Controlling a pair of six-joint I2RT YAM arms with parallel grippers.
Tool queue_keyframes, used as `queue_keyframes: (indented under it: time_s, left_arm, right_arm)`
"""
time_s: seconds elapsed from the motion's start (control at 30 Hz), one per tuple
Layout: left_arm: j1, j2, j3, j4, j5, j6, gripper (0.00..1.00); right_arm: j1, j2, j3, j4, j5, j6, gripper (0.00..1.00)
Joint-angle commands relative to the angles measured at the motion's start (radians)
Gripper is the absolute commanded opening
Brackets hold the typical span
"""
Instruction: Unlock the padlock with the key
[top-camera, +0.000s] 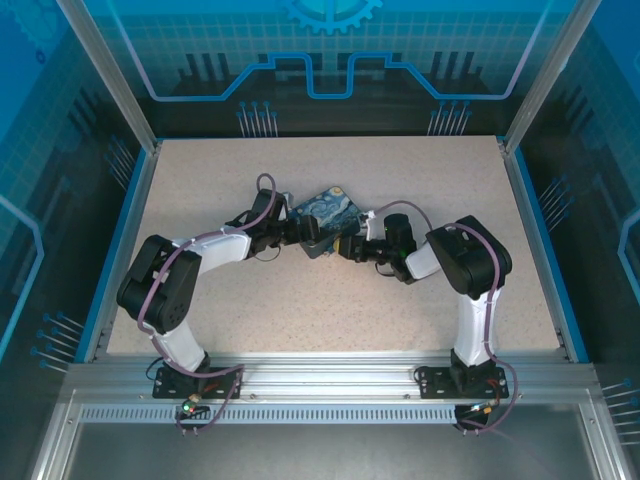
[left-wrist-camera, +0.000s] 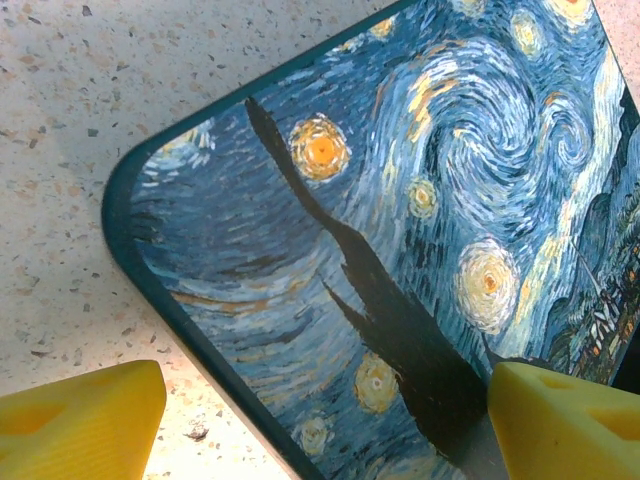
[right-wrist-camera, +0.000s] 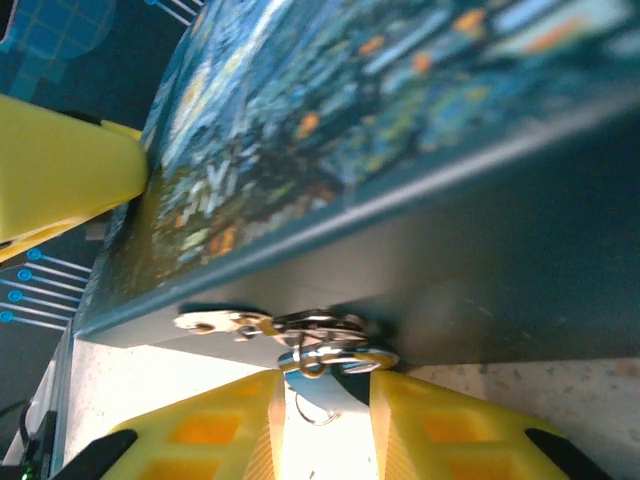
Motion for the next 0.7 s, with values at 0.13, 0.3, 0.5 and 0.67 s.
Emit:
queue_keyframes:
  time_s: [0.13,0.3,0.5,0.67]
  left_arm:
    - [-0.014,-0.002,-0.018,-0.047,-0.013,0.014,0.85]
    - [-0.014,-0.002,-0.014,-0.048,-0.012,0.016,0.85]
    - [-0.014,-0.003,-0.011,-0.049,-0.009,0.015,0.85]
    - [-0.014,-0.003,-0.008,-0.053,-0.008,0.016,0.85]
  right_arm:
    - [-0.034,-0.034,-0.061,0.03,0.02,-0.008,0.42]
    - [-0.044,0.0,-0.046,0.119,-0.034,0.037,0.54]
    - [-0.025,0.042,0.018,0.067,-0.037,0.034,0.58]
    - [-0.013,0.068,0.048,0.089,-0.049,0.05,0.58]
